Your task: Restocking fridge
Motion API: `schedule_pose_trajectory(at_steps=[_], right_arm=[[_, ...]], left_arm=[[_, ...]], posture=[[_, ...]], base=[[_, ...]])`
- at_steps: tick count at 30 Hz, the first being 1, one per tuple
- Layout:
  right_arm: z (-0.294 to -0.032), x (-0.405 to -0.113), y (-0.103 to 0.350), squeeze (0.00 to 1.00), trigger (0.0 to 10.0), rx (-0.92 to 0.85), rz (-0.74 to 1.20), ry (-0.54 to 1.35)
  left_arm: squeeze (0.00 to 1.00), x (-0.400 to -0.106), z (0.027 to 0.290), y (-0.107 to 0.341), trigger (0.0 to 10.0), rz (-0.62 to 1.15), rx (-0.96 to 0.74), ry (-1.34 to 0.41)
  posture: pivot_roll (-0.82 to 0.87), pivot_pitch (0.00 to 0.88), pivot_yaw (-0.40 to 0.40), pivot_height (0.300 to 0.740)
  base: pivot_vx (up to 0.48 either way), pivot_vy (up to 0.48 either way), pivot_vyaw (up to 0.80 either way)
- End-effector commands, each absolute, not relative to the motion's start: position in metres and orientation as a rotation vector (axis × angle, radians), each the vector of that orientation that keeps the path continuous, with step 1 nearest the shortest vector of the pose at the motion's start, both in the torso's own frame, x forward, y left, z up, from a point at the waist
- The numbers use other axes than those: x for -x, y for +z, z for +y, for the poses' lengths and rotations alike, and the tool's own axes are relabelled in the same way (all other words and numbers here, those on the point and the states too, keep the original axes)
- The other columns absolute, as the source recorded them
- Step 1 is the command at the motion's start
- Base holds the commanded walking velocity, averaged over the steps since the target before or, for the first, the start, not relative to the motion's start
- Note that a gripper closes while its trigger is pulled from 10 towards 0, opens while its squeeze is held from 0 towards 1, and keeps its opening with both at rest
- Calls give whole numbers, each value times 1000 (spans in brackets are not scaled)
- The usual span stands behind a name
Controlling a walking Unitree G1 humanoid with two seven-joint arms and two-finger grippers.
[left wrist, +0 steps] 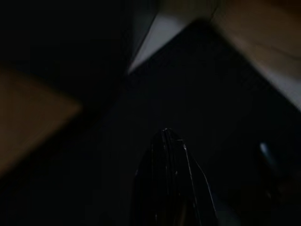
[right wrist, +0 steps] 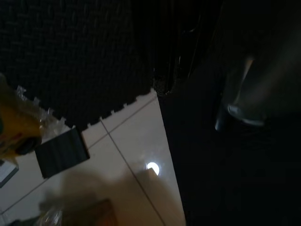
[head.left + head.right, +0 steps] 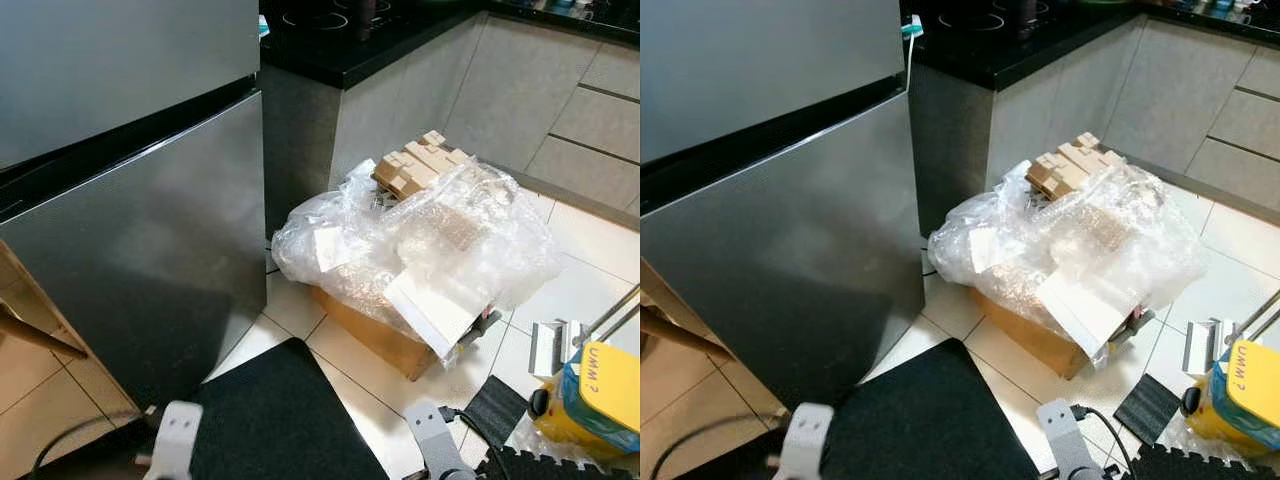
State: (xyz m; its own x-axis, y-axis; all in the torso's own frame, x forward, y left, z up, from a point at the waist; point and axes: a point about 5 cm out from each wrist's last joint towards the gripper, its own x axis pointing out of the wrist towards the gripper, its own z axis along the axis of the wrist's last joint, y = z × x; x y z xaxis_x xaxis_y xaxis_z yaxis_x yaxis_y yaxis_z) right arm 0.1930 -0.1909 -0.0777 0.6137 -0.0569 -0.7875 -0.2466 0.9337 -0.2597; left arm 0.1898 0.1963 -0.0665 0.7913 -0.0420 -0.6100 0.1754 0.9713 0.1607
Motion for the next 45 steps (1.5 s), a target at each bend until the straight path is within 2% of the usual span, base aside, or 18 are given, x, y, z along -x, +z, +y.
schedule_pose_trajectory(at_steps=[1,4,6,10,14,21,38,45], right_arm=[[-191,-197,-75,0,10000,333,879,87],[-183,-211,-67,0,10000,225,803,85],[-178,-214,-65,0,10000,194,783,117],[-172,-212,-66,0,10000,226,772,186],[-172,-205,-70,0,10000,272,790,207],[-172,-204,-70,0,10000,283,788,234],[-170,-208,-68,0,10000,303,771,250],[-173,-207,-69,0,10000,302,780,223]], left_arm=[[0,-194,189,-65,10000,627,-248,-156],[0,-221,171,-50,10000,539,-246,-194],[0,-225,167,-48,10000,530,-235,-199],[0,-213,167,-57,10000,581,-220,-184],[0,-192,168,-68,10000,638,-188,-145],[0,-175,179,-75,10000,666,-185,-78],[0,-172,185,-75,10000,657,-196,-26],[0,-171,186,-74,10000,647,-142,0]], posture=[[-84,57,-35,740],[-99,59,-18,740],[-103,59,-11,740],[-104,60,-12,740],[-96,64,-19,740],[-82,69,-29,740],[-83,65,-32,740],[-84,71,-35,740]], base=[[0,0,0],[0,0,0],[0,0,0],[0,0,0],[0,0,800],[0,0,800],[0,0,800],[0,0,800]])
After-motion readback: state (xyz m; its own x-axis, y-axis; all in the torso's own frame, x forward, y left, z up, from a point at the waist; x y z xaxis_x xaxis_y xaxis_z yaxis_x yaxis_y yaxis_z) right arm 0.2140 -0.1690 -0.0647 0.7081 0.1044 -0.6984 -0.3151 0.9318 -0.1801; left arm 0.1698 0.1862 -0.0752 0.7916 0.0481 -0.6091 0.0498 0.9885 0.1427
